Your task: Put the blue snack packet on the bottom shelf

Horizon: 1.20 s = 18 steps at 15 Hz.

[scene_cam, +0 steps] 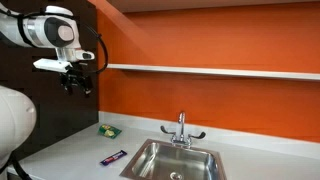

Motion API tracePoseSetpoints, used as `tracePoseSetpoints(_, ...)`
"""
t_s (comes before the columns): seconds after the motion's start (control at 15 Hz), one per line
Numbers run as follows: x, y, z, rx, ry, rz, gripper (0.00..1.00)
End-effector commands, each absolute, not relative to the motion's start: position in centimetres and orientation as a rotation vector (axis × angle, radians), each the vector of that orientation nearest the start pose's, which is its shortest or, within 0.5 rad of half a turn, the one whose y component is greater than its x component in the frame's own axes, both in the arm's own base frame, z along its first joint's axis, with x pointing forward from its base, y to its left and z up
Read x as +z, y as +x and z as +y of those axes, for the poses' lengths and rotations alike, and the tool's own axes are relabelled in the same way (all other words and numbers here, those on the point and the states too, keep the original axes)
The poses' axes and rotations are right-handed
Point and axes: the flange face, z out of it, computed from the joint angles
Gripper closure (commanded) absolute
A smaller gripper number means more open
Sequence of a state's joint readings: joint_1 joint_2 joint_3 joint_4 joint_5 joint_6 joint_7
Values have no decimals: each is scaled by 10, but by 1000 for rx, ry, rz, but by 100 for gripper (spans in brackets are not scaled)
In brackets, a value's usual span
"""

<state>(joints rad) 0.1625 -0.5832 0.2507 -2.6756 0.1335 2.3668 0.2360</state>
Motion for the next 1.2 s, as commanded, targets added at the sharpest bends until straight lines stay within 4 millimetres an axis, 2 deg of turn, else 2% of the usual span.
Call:
tracePoseSetpoints(0.0,437,352,155,-402,-3064,-110,0)
tracePoseSetpoints(0.2,429,359,144,-393,-3066,-72,0)
tracePoseSetpoints(0.47,406,369,124,-343,-3064,1,0)
tracePoseSetpoints(0.87,352,386,94,-230,-3093,116,0)
tracePoseSetpoints(1.13,313,396,79,-175,-3101,129,0)
